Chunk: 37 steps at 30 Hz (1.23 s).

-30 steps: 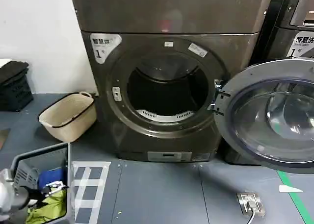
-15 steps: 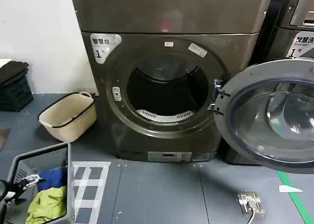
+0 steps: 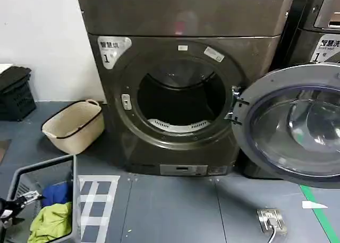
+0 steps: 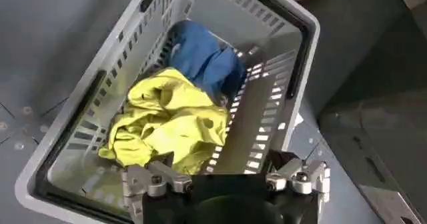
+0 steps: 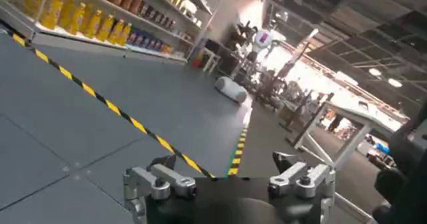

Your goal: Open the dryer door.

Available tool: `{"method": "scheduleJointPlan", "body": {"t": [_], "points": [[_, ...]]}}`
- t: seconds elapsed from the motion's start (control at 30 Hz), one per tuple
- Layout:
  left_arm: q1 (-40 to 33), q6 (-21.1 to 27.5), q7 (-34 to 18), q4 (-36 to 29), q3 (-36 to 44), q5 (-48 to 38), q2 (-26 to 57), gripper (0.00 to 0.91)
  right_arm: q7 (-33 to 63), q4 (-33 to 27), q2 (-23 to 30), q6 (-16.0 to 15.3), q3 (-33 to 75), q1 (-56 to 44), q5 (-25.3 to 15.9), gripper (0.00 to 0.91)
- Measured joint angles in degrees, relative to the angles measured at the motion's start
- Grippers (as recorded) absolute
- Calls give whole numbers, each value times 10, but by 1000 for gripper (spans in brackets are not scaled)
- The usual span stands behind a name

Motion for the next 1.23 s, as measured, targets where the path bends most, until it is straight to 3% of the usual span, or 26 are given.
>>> {"method": "scheduleJointPlan", "body": {"t": [1.23], "points": [[0,0,7,12,4,13,-3,907,26,-12,9,16,26,-10,30,907]]}}
